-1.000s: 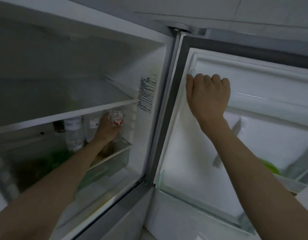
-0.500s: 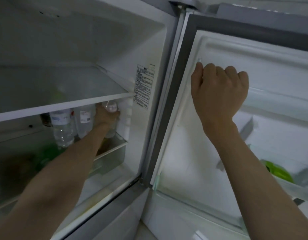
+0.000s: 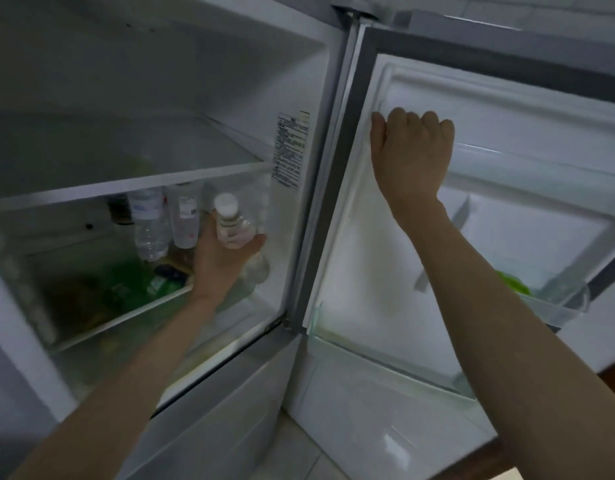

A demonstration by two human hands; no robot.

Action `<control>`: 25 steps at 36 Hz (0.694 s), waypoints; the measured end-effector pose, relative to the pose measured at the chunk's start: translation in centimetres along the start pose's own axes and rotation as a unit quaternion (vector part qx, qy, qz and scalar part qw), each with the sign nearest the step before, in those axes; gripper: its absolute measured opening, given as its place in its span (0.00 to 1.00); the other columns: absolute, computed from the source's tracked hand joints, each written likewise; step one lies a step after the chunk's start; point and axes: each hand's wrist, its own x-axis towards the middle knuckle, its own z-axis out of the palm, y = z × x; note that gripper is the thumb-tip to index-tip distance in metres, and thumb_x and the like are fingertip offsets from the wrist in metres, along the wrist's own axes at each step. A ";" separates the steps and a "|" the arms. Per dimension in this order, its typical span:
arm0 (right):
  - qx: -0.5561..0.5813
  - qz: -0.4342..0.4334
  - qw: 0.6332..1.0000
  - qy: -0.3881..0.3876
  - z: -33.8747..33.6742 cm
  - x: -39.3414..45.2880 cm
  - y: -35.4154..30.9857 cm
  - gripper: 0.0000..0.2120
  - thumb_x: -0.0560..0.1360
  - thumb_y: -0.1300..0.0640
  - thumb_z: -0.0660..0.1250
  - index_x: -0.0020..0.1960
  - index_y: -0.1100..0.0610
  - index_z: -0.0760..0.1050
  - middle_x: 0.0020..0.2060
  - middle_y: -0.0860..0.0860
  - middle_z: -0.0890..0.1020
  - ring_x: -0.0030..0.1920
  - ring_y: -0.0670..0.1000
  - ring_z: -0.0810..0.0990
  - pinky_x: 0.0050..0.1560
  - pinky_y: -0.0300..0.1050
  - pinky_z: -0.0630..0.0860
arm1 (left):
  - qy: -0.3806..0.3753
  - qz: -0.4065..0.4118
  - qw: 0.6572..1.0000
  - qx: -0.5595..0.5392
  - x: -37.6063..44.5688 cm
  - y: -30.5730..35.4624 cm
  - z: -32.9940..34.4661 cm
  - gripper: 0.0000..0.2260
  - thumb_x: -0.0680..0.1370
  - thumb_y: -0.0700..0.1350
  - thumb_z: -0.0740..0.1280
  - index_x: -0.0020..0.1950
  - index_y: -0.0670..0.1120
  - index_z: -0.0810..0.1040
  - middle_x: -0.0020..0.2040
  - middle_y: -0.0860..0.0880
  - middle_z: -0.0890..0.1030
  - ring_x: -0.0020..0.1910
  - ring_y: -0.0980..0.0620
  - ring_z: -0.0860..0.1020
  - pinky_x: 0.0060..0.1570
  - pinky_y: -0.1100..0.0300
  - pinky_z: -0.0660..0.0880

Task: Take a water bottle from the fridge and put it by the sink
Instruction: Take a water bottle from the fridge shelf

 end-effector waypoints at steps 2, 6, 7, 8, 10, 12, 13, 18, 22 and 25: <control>0.000 -0.004 0.999 -0.033 -0.5 -0.2 0.3 0.23 0.85 0.47 0.49 0.37 0.57 0.69 0.30 0.54 0.71 0.37 0.56 0.74 0.46 0.51 0.70 | 0.060 -0.003 0.994 -0.091 -2.8 1.8 -2.1 0.30 0.73 0.44 0.82 0.72 0.44 0.76 0.61 0.53 0.85 0.56 0.65 0.84 0.62 0.68 0.80; 0.008 0.013 0.997 -0.070 -2.1 -1.5 -0.5 0.20 0.84 0.48 0.52 0.52 0.62 0.75 0.48 0.61 0.80 0.54 0.62 0.76 0.61 0.59 0.70 | 0.102 -0.142 0.930 -0.323 -9.8 2.2 -4.1 0.16 0.79 0.40 0.74 0.65 0.48 0.79 0.53 0.51 0.84 0.52 0.50 0.83 0.61 0.47 0.80; 0.000 0.021 0.997 -0.074 -2.6 -2.0 -0.9 0.19 0.83 0.48 0.53 0.57 0.62 0.74 0.54 0.61 0.79 0.61 0.64 0.75 0.69 0.62 0.67 | 0.090 -0.192 0.909 -0.359 -11.6 1.6 -4.2 0.11 0.80 0.39 0.73 0.60 0.48 0.79 0.48 0.50 0.84 0.47 0.50 0.84 0.58 0.45 0.79; -0.005 0.027 0.997 -0.075 -3.0 -2.8 -1.6 0.19 0.83 0.48 0.54 0.62 0.61 0.73 0.60 0.61 0.77 0.66 0.65 0.72 0.75 0.63 0.61 | 0.081 -0.235 0.898 -0.364 -13.3 0.8 -4.4 0.07 0.81 0.38 0.72 0.58 0.46 0.80 0.45 0.50 0.84 0.42 0.50 0.85 0.55 0.47 0.80; 0.016 0.020 0.997 -0.077 -3.9 -5.0 -3.2 0.19 0.82 0.50 0.57 0.66 0.60 0.72 0.64 0.61 0.75 0.69 0.65 0.71 0.76 0.61 0.60 | 0.063 -0.282 0.902 -0.320 -16.5 -0.6 -5.2 0.13 0.79 0.38 0.75 0.62 0.39 0.80 0.43 0.47 0.86 0.37 0.50 0.85 0.42 0.53 0.83; 0.083 -0.013 0.993 -0.089 -4.6 -8.7 -5.3 0.16 0.81 0.53 0.59 0.62 0.61 0.75 0.59 0.61 0.78 0.62 0.64 0.75 0.63 0.56 0.71 | 0.036 -0.293 0.915 -0.275 -19.1 -1.7 -6.3 0.22 0.75 0.40 0.79 0.66 0.36 0.76 0.47 0.41 0.85 0.40 0.45 0.85 0.37 0.58 0.83; 0.111 -0.029 0.987 -0.112 -4.8 -11.0 -6.4 0.14 0.81 0.55 0.59 0.58 0.62 0.77 0.56 0.61 0.80 0.58 0.63 0.76 0.56 0.55 0.73 | 0.031 -0.295 0.919 -0.258 -20.2 -2.1 -7.0 0.24 0.74 0.41 0.79 0.66 0.37 0.76 0.49 0.37 0.85 0.44 0.43 0.85 0.39 0.57 0.83; 0.193 -0.098 0.887 -0.407 -6.4 -25.1 -12.1 0.11 0.80 0.56 0.61 0.51 0.62 0.79 0.50 0.60 0.81 0.53 0.62 0.80 0.48 0.53 0.76 | 0.034 -0.290 0.930 -0.222 -23.0 -3.6 -11.8 0.13 0.73 0.39 0.80 0.55 0.47 0.82 0.46 0.43 0.89 0.40 0.51 0.87 0.44 0.53 0.84; 0.182 -0.128 0.743 -0.631 -9.1 -36.8 -15.3 0.13 0.82 0.52 0.58 0.53 0.58 0.78 0.52 0.59 0.83 0.54 0.61 0.82 0.55 0.53 0.79 | 0.067 -0.283 0.935 -0.203 -25.5 -3.2 -17.1 0.27 0.62 0.54 0.81 0.59 0.46 0.83 0.43 0.50 0.90 0.38 0.56 0.88 0.39 0.61 0.84; 0.157 -0.161 0.633 -0.740 -11.9 -45.3 -15.8 0.16 0.83 0.49 0.57 0.59 0.57 0.77 0.58 0.59 0.82 0.59 0.61 0.81 0.60 0.51 0.77 | 0.092 -0.275 0.942 -0.171 -28.5 -3.3 -21.7 0.34 0.63 0.56 0.80 0.65 0.41 0.82 0.51 0.41 0.89 0.46 0.50 0.88 0.47 0.56 0.84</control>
